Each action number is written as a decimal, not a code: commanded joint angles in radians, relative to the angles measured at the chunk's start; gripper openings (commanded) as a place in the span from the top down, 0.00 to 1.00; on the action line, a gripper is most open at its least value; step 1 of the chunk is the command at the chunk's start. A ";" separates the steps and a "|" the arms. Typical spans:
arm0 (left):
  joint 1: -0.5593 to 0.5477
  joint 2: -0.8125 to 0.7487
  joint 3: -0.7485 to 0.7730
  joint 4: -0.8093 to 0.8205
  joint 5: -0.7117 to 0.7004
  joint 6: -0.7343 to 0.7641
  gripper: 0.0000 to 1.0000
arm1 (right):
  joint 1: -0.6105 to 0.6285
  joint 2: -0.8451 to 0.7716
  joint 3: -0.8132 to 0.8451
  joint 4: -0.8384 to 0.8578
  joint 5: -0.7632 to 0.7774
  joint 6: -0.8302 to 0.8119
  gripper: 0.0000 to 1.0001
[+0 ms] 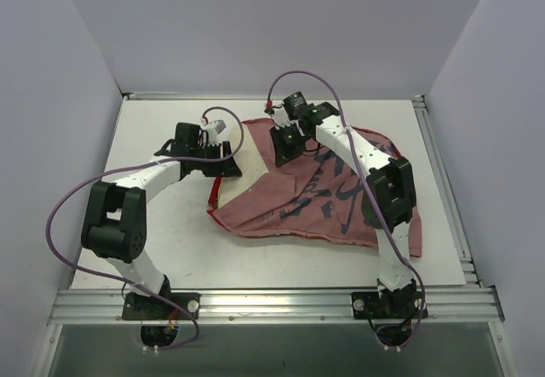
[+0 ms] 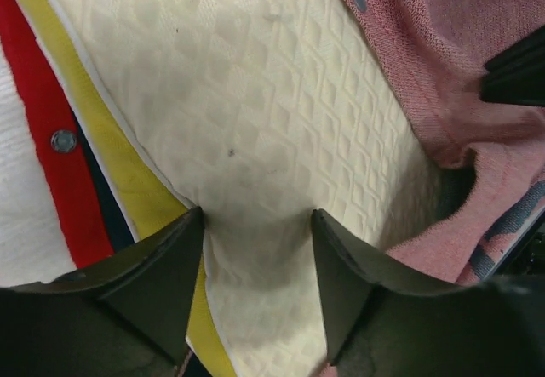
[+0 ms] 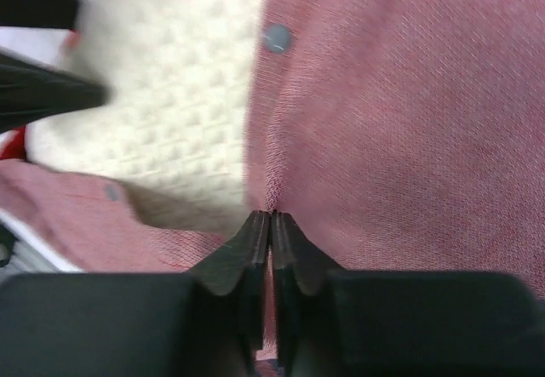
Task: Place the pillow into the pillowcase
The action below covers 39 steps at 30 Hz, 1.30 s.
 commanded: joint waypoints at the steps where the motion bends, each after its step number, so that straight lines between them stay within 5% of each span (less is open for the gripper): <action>1: -0.010 0.063 -0.024 0.186 0.119 -0.068 0.41 | -0.004 0.005 0.098 -0.014 -0.131 0.011 0.97; 5: -0.024 0.124 -0.082 0.322 0.193 -0.232 0.50 | -0.006 0.049 0.263 -0.038 -0.253 0.062 1.00; 11: -0.056 0.056 -0.205 0.589 0.291 -0.452 0.73 | -0.015 0.051 0.300 -0.034 -0.278 0.131 1.00; 18: -0.185 -0.087 -0.429 0.939 0.195 -0.772 0.86 | 0.041 0.031 0.306 0.069 -0.451 0.320 1.00; 25: -0.032 -0.024 -0.451 1.028 0.177 -0.842 0.92 | 0.123 -0.086 0.172 0.319 -0.474 0.602 1.00; 30: -0.016 -0.001 -0.395 1.149 0.213 -0.819 0.92 | 0.135 -0.176 -0.061 0.376 -0.445 0.602 1.00; 33: -0.027 0.005 -0.409 1.149 0.240 -0.791 0.77 | 0.111 -0.163 -0.187 0.307 -0.396 0.452 1.00; 34: -0.021 -0.012 -0.426 1.149 0.254 -0.809 0.57 | 0.090 -0.158 -0.206 0.277 -0.385 0.397 1.00; 36: 0.008 -0.053 -0.493 1.145 0.271 -0.814 0.41 | 0.021 -0.156 -0.221 0.267 -0.376 0.390 0.96; 37: 0.022 -0.111 -0.522 1.134 0.280 -0.813 0.35 | 0.002 -0.156 -0.198 0.255 -0.376 0.387 0.87; 38: 0.036 -0.144 -0.544 1.117 0.295 -0.802 0.31 | -0.012 -0.158 -0.172 0.243 -0.370 0.357 0.63; 39: 0.080 -0.200 -0.576 1.049 0.305 -0.790 0.31 | -0.029 -0.156 -0.140 0.226 -0.330 0.329 0.55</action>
